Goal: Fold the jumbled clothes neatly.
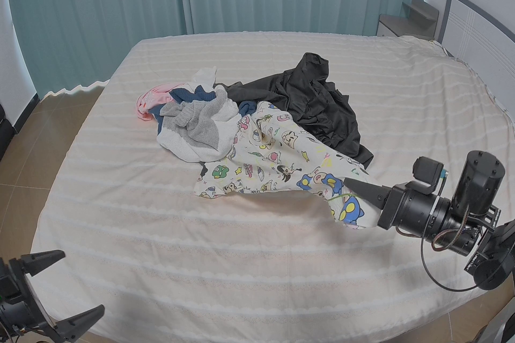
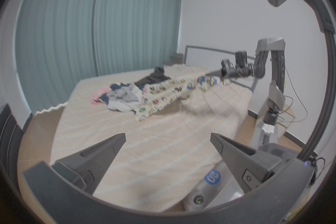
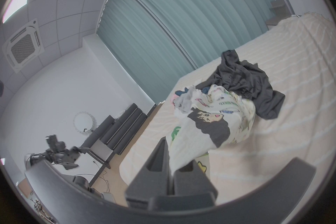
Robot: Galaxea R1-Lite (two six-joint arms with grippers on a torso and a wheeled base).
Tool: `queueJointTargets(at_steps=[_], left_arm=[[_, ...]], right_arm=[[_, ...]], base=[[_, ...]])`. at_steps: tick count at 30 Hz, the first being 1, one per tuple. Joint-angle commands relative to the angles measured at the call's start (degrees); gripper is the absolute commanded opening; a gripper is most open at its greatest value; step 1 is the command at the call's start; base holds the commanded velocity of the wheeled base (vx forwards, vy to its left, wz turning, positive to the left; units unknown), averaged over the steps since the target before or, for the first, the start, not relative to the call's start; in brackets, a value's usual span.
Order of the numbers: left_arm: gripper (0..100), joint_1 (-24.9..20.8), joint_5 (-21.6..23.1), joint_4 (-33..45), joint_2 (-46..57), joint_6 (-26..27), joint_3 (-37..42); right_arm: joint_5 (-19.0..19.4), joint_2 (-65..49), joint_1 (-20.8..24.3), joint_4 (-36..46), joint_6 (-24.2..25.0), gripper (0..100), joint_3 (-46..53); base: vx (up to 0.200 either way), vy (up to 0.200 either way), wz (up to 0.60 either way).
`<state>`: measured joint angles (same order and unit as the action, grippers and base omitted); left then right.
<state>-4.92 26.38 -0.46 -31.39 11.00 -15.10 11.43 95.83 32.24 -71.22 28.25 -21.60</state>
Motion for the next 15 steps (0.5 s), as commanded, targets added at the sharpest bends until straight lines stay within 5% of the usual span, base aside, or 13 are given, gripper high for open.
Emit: queueJointTargets(at_steps=[1,6,10,15], left_arm=[[100,-11.60,1.22,-4.02,-27.85,7.20,-1.42],[100,-12.21,1.48,-10.35,-36.90,8.96,-1.77],[100,-12.39,1.04,-14.48,-49.56,15.72,-1.60],[100,-13.97,0.95,-30.39,-65.03,18.80,-1.95]], right_arm=[[0.34,-13.30,4.93,12.33,0.06,0,-10.13],[-0.01,-15.50,7.92,14.09,0.06,0,-11.09],[0.08,-16.73,8.80,16.46,0.06,0,-12.50],[-0.01,-16.90,8.98,16.90,-0.12,0,-13.82]], base=[[0.000,0.000,0.00],[0.000,0.000,0.00],[0.000,0.000,0.00],[0.000,0.000,0.00]])
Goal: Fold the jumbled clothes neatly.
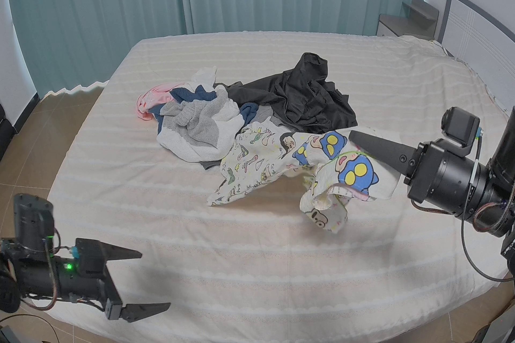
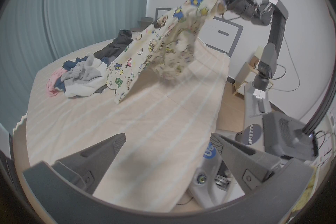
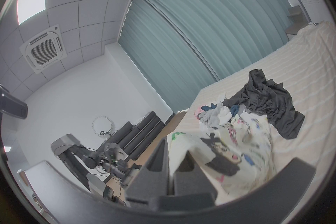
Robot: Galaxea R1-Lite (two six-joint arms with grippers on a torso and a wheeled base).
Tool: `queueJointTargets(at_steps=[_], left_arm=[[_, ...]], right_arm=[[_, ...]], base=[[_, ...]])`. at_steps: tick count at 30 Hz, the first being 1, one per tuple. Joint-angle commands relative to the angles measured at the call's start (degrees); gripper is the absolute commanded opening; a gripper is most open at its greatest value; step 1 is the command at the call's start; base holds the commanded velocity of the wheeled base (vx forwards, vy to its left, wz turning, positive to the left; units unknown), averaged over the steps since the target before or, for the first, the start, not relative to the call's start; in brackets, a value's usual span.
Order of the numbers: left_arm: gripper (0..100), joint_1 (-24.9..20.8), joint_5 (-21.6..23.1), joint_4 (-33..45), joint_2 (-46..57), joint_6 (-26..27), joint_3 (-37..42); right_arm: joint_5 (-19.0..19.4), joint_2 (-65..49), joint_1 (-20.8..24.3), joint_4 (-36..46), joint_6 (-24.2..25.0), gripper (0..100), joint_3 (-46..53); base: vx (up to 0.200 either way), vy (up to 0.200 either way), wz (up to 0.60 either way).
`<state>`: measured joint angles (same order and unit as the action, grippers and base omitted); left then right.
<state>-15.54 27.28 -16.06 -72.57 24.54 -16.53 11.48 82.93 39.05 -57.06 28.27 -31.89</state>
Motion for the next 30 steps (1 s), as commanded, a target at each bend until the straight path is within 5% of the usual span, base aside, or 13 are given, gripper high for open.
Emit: queueJointTargets(at_steps=[1,9,16,27,30], left_arm=[[100,-3.71,0.14,-17.69,-25.69,5.08,-0.52],[100,-7.22,0.05,-42.83,-42.83,-0.02,-0.61],[100,-11.70,-1.27,-52.68,-51.62,-2.74,-2.45],[100,-16.71,-19.55,-68.76,-65.15,-15.14,-16.96],[100,-16.71,-20.69,-69.37,-66.74,-15.40,-18.54]], right_arm=[[-0.06,-4.09,2.17,2.75,-0.14,0,-3.79],[-0.06,-4.36,2.17,2.92,-0.23,0,-4.50],[-0.06,-4.36,2.17,3.54,-0.23,0,-4.76],[0.03,-4.36,2.09,3.80,-0.23,0,-4.85],[-0.06,-4.27,2.09,3.89,-0.23,0,-5.29]], base=[[0.000,0.000,0.00],[0.000,0.000,0.00],[0.000,0.000,0.00],[0.000,0.000,0.00],[0.000,0.000,0.00]])
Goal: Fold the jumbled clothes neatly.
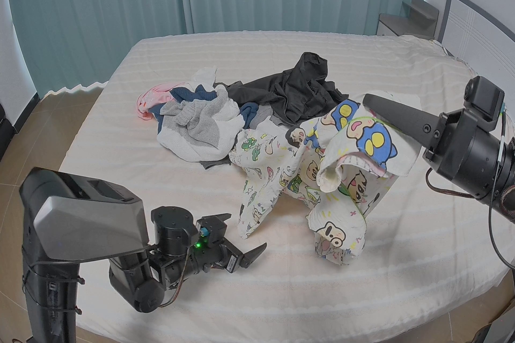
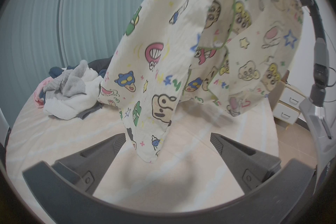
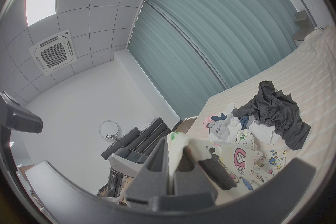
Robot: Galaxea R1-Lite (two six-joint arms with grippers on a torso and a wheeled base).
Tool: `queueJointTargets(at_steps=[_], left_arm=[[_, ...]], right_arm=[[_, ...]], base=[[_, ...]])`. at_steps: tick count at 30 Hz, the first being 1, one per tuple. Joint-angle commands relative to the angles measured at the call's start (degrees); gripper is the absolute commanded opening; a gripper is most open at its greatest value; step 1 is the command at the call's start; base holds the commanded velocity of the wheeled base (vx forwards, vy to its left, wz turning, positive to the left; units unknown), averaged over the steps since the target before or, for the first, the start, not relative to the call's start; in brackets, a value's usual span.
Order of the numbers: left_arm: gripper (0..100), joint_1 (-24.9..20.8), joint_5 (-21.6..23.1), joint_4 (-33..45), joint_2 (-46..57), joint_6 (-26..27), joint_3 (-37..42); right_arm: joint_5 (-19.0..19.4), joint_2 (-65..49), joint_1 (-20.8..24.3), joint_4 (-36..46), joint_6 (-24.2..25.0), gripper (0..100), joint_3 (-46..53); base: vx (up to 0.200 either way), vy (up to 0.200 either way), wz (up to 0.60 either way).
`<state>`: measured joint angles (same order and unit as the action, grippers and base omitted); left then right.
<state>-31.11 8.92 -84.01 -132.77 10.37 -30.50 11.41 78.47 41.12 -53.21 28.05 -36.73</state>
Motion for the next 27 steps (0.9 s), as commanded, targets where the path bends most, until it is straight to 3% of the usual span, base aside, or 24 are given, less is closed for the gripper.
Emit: queueJointTargets(at_steps=[1,8,23,24,27], left_arm=[[100,-1.15,-2.42,-1.42,-6.98,-1.23,-5.09],[100,-0.79,-8.04,-1.69,-11.37,-1.23,-13.53],[100,-0.53,-11.03,-1.69,-17.44,-1.41,-24.25],[0,-0.44,-11.12,-1.86,-17.35,-1.85,-24.17],[0,0.08,-10.86,-3.45,-16.12,-3.61,-22.50]], right_arm=[[0.10,0.19,0.01,0.04,-0.01,0,-0.80],[0.10,0.28,-0.07,0.04,-0.01,0,-1.24],[-0.07,-0.07,-0.51,0.04,0.07,0,-0.80],[-0.07,0.02,-0.60,0.04,0.07,0,-0.62],[-0.25,0.45,-0.69,0.04,0.07,0,0.26]], base=[[0.000,0.000,0.00],[0.000,0.000,0.00],[0.000,0.000,0.00],[0.000,0.000,0.00],[0.000,0.000,0.00]])
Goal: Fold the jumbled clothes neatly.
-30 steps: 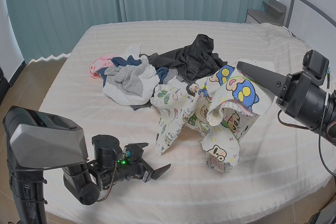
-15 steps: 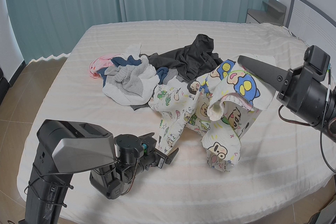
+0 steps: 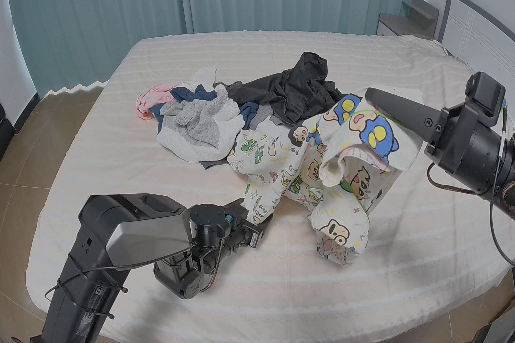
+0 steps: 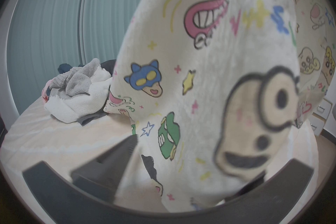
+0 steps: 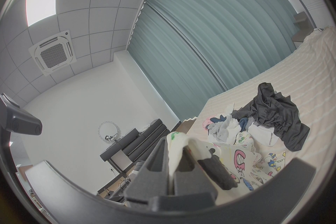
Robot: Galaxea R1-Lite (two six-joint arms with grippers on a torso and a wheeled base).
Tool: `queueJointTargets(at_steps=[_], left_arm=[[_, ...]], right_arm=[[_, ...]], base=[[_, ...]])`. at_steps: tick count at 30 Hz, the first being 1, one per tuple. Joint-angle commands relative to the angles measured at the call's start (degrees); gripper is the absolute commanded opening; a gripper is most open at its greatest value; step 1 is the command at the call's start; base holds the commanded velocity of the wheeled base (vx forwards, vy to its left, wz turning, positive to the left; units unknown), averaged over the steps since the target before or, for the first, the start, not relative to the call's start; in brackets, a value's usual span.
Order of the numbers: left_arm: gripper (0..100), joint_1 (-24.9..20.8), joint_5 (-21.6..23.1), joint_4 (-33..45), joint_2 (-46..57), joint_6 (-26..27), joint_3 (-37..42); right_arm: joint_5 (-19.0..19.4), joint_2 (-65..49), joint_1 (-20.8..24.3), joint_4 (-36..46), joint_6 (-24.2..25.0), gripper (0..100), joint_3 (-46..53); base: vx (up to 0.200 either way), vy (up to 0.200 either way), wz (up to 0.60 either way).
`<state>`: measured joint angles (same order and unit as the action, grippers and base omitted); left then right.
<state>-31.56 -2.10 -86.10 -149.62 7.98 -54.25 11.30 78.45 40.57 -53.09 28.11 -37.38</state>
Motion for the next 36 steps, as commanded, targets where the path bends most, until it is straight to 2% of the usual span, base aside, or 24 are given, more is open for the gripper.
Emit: queueJointTargets(at_steps=[1,4,6,10,14,22,25,28,36], left_arm=[[0,0.80,0.16,-1.79,1.26,-1.31,1.69],[0,4.58,1.04,-2.67,8.29,-1.57,6.44],[0,5.46,1.31,-2.67,10.04,-1.74,7.75],[0,10.20,4.21,-3.02,21.38,-3.59,15.58],[0,12.66,5.17,-2.84,29.29,-4.29,19.18],[0,13.81,5.17,-1.61,42.56,-5.35,20.76],[0,13.72,4.91,1.82,49.77,-7.55,20.76],[0,13.63,4.56,3.48,54.78,-9.65,20.59],[0,13.81,3.85,10.60,65.68,-10.01,18.30]], right_arm=[[-0.23,0.57,-0.14,-0.08,0.10,0,1.08],[-0.67,0.48,-0.67,-0.26,0.10,0,3.27],[-0.67,0.57,-1.28,-0.26,0.10,0,3.45],[-0.67,0.39,-4.01,-0.26,0.10,0,3.63],[-0.75,-0.49,-5.41,-0.26,-0.07,0,3.45],[-1.11,-4.79,-9.19,-0.17,-1.39,0,2.84],[-1.11,-7.26,-10.78,-0.17,-1.83,0,3.10],[-1.11,-8.40,-11.39,-0.08,-1.92,0,2.84],[-1.11,-8.66,-11.74,0.00,-4.21,0,-3.67]], base=[[0.000,0.000,0.00],[0.000,0.000,0.00],[0.000,0.000,0.00],[0.000,0.000,0.00],[0.000,0.000,0.00],[0.000,0.000,0.00],[0.000,0.000,0.00],[0.000,0.000,0.00],[0.000,0.000,0.00]])
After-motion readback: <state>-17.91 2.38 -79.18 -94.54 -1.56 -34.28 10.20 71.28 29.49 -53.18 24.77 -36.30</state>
